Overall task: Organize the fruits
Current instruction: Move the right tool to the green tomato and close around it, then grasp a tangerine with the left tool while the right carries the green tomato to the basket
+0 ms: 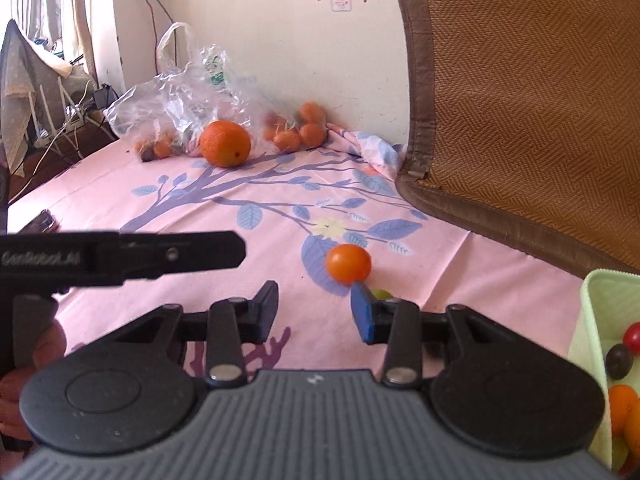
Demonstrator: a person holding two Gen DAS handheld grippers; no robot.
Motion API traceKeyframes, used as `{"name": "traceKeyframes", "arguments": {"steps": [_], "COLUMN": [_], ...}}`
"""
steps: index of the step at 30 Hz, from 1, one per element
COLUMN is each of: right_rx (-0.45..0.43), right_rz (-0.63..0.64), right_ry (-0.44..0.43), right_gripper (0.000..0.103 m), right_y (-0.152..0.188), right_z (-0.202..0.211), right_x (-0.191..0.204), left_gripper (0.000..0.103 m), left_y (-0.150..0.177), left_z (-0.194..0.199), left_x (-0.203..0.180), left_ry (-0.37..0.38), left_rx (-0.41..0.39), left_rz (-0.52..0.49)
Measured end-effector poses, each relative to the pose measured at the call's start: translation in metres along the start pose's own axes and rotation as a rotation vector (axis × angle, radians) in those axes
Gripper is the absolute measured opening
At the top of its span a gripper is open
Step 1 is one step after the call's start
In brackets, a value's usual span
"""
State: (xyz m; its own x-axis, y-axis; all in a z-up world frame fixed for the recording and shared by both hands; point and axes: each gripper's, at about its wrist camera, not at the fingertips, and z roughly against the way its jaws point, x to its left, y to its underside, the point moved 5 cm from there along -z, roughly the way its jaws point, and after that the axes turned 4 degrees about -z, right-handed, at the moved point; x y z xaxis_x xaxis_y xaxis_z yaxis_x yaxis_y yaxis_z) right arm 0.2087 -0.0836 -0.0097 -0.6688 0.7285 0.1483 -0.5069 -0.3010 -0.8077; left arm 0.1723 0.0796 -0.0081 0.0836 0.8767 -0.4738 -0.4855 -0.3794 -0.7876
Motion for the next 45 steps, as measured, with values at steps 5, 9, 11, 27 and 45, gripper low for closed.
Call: {"name": "traceKeyframes", "arguments": {"steps": [5,9,11,27,45], "right_rx": [-0.095,-0.158,-0.136,0.017,-0.116], "right_rz": [-0.018,-0.132,-0.167,0.203,-0.193], "right_ry": [0.026,0.156,0.191,0.278,0.222], "right_gripper": [0.043,0.043,0.043,0.030,0.031], "right_y": [-0.007,-0.024,-0.024,0.018,0.080], "right_z": [0.030,0.043,0.037,-0.015,0.066], "right_x": [-0.004,-0.040,-0.052,-0.003,-0.016], "left_gripper": [0.053,0.053,0.053,0.053,0.058], "left_y": [0.002,0.003,0.005,0.007,0.005], "left_z": [-0.002,-0.003,-0.004,-0.008,-0.035], "left_x": [0.003,0.000,-0.002,-0.008,-0.042], "left_ry": [-0.009,-0.008,-0.008,-0.012,-0.043], "left_rx": [0.012,0.014,0.018,0.031,0.110], "left_rz": [0.007,-0.013,-0.024,-0.069,-0.288]}}
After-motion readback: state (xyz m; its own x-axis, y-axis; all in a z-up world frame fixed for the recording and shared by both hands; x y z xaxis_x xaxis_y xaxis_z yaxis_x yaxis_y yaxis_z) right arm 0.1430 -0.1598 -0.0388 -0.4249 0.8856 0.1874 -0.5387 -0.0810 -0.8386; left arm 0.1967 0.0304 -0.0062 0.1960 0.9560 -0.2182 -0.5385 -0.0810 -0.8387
